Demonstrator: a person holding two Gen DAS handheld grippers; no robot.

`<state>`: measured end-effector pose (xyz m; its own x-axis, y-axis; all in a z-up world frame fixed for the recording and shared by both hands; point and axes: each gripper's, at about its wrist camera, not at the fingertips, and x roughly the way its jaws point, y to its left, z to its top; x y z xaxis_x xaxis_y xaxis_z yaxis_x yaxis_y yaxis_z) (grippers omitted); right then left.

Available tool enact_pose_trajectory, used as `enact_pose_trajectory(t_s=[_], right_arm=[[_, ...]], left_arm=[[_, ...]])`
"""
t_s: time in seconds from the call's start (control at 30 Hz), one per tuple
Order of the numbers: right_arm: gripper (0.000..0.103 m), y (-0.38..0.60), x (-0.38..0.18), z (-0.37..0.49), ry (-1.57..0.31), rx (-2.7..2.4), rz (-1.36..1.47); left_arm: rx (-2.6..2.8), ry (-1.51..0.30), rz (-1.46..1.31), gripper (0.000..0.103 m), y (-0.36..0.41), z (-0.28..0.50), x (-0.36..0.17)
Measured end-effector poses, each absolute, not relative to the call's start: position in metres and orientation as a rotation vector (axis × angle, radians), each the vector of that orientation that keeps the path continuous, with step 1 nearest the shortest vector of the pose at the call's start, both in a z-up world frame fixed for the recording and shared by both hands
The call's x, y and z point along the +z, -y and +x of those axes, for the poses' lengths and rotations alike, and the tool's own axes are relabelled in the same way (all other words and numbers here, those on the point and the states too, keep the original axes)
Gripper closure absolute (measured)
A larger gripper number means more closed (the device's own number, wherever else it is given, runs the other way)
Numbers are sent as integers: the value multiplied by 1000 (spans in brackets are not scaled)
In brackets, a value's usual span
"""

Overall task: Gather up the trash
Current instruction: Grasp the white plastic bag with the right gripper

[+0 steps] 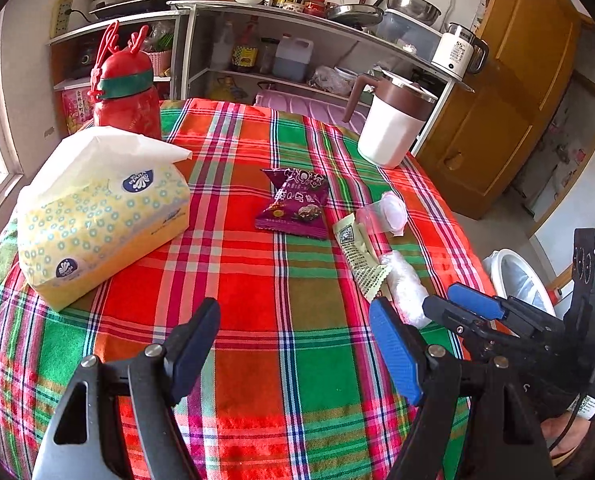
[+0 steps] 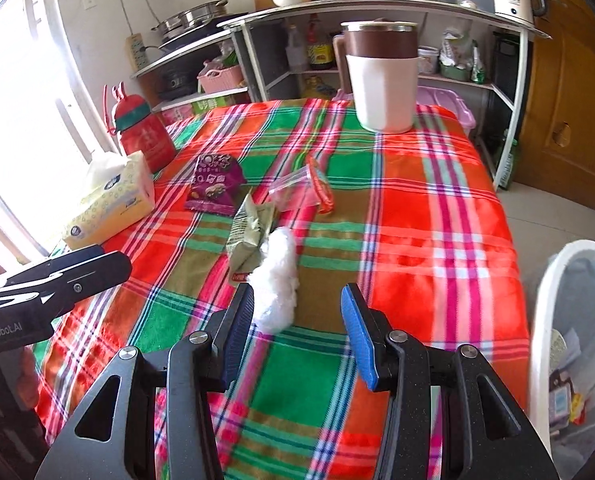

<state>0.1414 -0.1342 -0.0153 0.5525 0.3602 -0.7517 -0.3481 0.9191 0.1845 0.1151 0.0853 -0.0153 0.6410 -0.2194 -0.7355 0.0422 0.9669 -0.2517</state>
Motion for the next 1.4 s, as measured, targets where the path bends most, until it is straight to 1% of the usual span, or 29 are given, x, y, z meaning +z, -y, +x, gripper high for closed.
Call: enact_pose_trajectory(t_s=[0.3, 0.33, 0.37, 0.43, 0.87, 1.4], right_arm=[[57, 117, -29, 154, -924, 416, -33], [60, 117, -30, 155, -924, 411, -33], [67, 118, -31, 155, -925, 411, -30], [74, 121, -32, 157, -929, 405, -26], [76, 152, -30, 161, -912, 308, 7], [76, 169, -29, 160, -901, 289, 40]], left_arm=[[-165, -884, -241, 25, -88, 125, -20], [-170, -886, -243, 25, -87, 125, -20], [-174, -887, -242, 25, -86, 127, -21], [-180, -892, -240, 25, -84, 130, -22], [-230, -923, -233, 24, -50, 160, -31], [-164, -943, -95, 25, -16, 186, -46]])
